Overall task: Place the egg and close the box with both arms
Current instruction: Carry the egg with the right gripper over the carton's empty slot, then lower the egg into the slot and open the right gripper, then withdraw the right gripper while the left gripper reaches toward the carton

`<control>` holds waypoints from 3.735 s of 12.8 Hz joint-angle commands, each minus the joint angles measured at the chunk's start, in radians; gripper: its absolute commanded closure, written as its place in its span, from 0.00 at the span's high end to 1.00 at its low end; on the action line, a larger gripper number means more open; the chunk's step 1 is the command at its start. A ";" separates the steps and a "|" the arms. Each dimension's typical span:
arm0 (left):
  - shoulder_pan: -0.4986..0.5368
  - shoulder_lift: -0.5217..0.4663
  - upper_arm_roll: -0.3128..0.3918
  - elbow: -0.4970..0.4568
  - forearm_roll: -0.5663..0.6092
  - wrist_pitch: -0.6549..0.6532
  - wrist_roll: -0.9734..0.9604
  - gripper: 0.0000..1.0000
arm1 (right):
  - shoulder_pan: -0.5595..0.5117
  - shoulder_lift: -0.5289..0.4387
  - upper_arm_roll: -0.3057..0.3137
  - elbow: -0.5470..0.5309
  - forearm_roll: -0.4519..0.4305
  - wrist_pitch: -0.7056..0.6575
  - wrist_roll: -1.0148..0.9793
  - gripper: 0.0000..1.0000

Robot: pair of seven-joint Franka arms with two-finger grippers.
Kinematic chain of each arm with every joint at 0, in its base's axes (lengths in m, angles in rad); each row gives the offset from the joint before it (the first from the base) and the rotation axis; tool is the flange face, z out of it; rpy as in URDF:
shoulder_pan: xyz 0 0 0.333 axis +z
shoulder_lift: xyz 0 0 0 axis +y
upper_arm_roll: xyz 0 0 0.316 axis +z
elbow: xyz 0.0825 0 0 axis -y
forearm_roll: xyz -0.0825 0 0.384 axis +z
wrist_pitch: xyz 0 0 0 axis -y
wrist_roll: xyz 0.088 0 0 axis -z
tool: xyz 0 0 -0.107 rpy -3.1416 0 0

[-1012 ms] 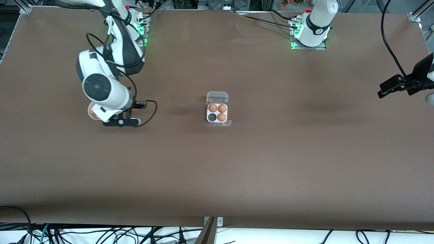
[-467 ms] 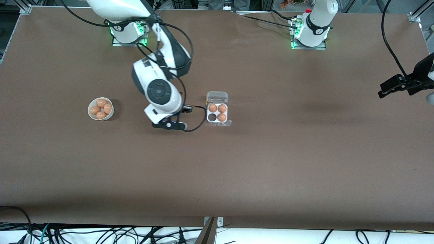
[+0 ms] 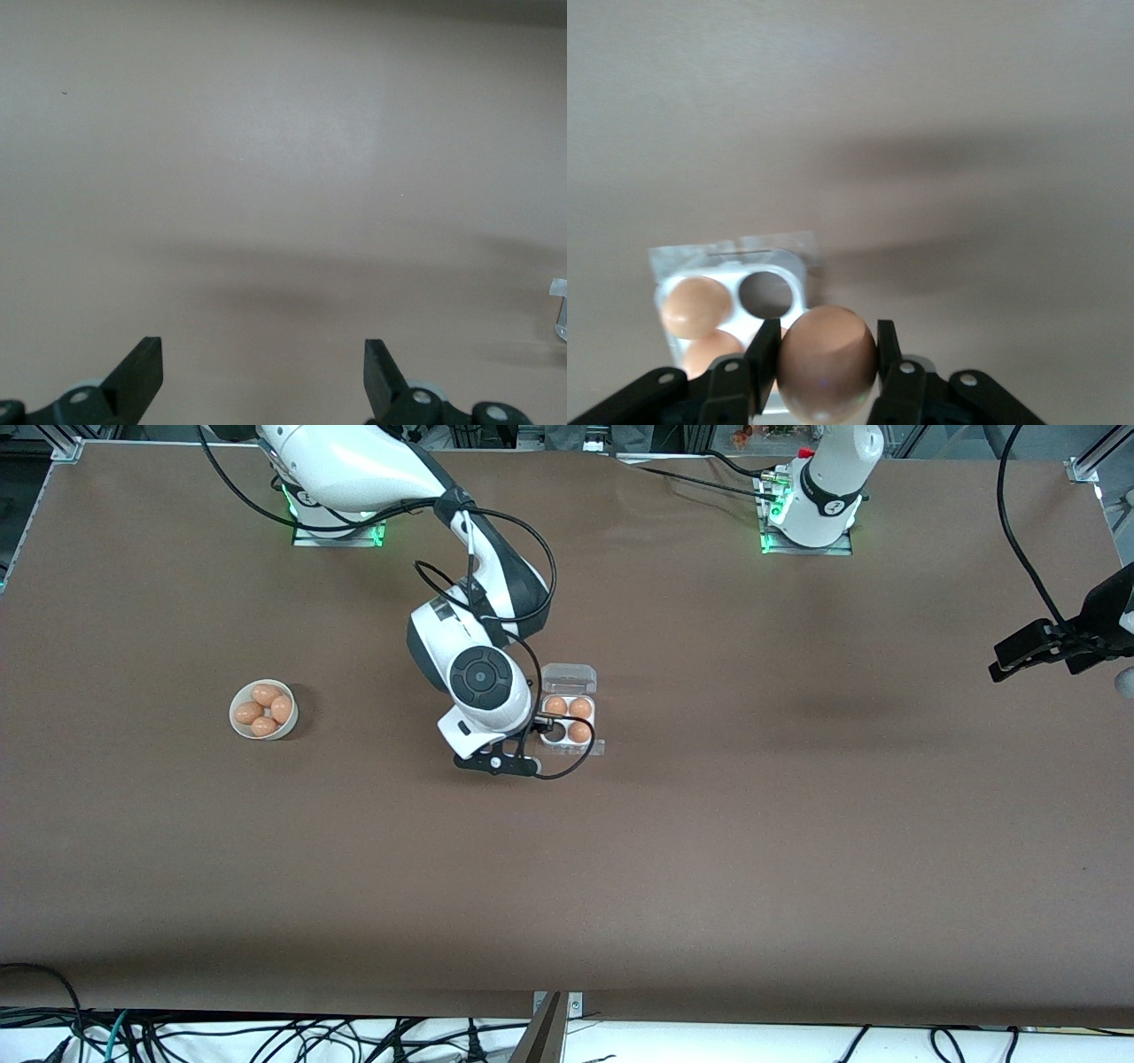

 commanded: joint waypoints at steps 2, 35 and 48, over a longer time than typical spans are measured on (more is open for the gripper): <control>0.006 0.009 -0.007 0.030 -0.002 -0.019 0.012 1.00 | 0.017 0.065 0.027 0.043 0.028 0.075 0.067 0.21; 0.005 0.010 -0.007 0.031 -0.001 -0.019 0.012 1.00 | -0.011 0.067 -0.008 0.063 -0.003 0.095 -0.033 1.00; -0.033 0.072 -0.340 0.030 -0.057 -0.248 -0.170 0.10 | -0.086 -0.075 -0.276 0.057 0.015 -0.147 -0.317 1.00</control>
